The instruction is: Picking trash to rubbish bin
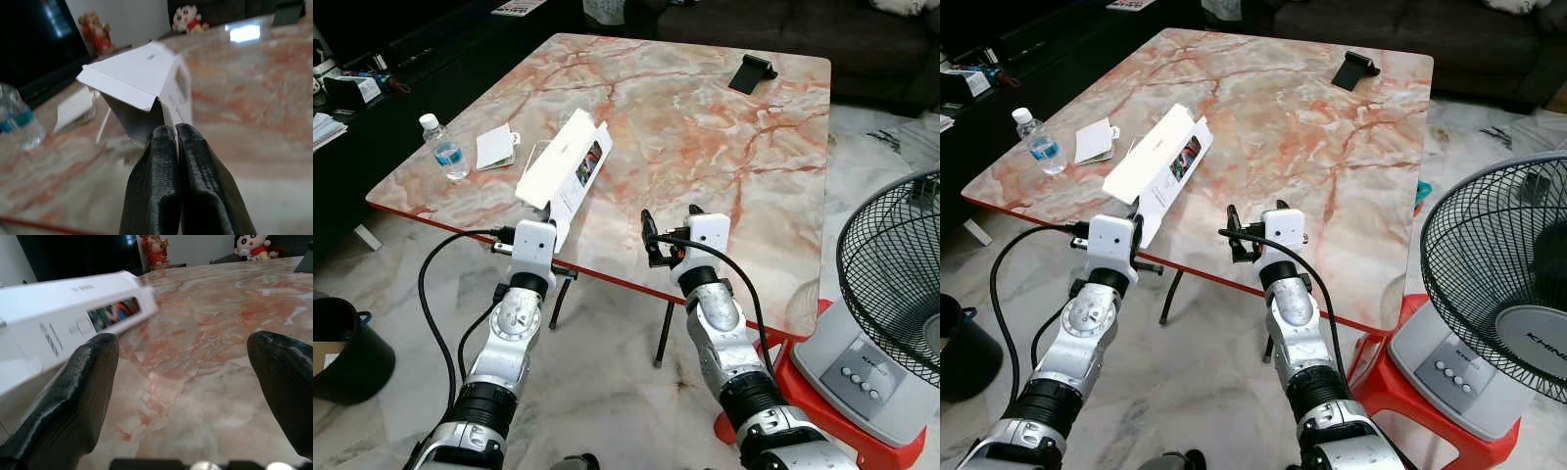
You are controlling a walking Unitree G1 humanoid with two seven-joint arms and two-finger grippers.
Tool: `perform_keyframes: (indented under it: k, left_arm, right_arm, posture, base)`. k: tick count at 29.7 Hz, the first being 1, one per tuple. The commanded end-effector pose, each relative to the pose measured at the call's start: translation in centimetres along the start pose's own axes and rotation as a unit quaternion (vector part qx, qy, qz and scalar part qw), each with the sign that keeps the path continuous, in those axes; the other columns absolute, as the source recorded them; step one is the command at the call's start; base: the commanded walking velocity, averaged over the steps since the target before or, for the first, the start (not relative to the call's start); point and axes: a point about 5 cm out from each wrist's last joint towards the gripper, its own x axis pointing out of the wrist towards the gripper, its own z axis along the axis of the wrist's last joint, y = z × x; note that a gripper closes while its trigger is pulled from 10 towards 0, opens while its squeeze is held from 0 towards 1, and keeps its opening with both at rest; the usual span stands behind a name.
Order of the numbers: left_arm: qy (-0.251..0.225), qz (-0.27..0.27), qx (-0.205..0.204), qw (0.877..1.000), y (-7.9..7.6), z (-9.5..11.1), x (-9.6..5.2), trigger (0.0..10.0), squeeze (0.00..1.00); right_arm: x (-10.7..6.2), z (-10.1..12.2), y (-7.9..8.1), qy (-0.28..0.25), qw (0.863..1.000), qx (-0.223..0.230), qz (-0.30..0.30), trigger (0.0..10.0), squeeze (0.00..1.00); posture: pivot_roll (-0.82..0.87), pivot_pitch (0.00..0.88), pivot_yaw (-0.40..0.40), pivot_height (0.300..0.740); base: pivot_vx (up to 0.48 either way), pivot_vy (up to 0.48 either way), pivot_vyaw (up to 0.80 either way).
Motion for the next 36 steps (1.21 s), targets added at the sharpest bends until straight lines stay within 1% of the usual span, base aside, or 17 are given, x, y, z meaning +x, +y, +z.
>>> perform_keyframes:
  k: [1,12,25,36]
  left_arm:
    - [-0.017,-0.004,0.011,1.0,0.16,0.65,0.18,10.0,0.0]
    - [-0.018,-0.018,0.006,1.0,-0.6,0.55,-0.17,10.0,0.0]
    - [-0.025,-0.027,0.013,0.999,-0.68,0.9,0.0,10.0,0.0]
    - [-0.023,-0.027,0.011,0.999,-0.65,0.78,-0.36,10.0,0.0]
  right_arm:
    - [0.1,-0.04,0.23,0.0,1.0,0.006,-0.001,10.0,0.0]
    - [0.28,0.38,-0.06,-0.009,1.0,0.009,-0.007,10.0,0.0]
    - [0.24,0.31,-0.04,-0.009,1.0,0.011,-0.009,10.0,0.0]
    - [0.24,0.3,-0.14,-0.008,1.0,0.011,-0.009,10.0,0.0]
  posture:
    - [0.11,0.098,0.079,0.728]
    - [0.11,0.115,0.073,0.728]
    - [0.11,0.122,0.074,0.728]
    - [0.12,0.128,0.071,0.728]
  base:
    - [0.0,0.0,0.0]
    - [0.0,0.0,0.0]
    - [0.0,0.0,0.0]
    - [0.0,0.0,0.0]
